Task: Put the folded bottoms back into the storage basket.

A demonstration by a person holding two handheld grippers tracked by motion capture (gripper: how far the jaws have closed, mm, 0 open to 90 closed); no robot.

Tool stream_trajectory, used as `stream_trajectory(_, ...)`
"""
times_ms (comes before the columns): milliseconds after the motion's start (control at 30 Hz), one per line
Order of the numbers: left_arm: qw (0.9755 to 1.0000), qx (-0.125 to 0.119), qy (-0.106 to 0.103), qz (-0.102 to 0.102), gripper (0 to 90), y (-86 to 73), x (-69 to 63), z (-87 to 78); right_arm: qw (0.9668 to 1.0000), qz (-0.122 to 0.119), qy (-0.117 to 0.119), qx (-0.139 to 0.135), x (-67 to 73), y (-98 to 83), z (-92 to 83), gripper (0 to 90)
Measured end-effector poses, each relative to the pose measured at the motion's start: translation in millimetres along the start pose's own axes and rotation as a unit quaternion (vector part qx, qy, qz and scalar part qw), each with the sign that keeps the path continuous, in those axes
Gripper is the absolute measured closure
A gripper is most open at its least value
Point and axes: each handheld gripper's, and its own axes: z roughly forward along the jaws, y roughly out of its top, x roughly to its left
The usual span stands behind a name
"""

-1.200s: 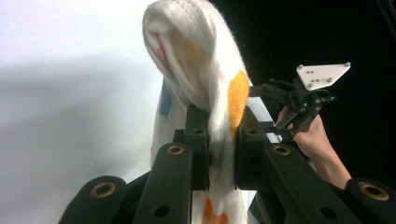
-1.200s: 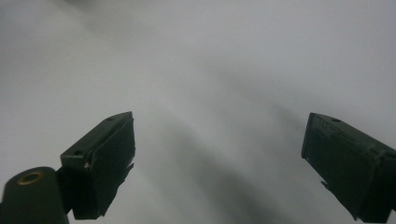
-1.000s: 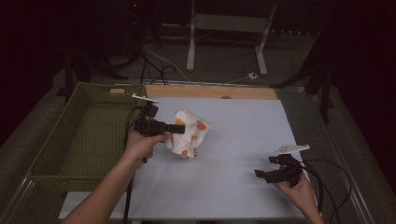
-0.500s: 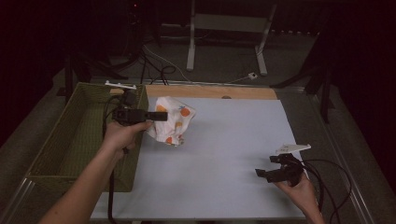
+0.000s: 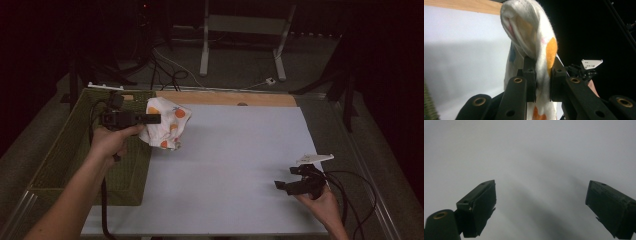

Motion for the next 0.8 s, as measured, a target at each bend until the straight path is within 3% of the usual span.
stream_trajectory(800,0.9972,-0.051,0.048,-0.025,79.8,1.9,23.9,-65.7,1.0,0.002,-0.002,0.007,-1.0,0.1,1.6,9.6)
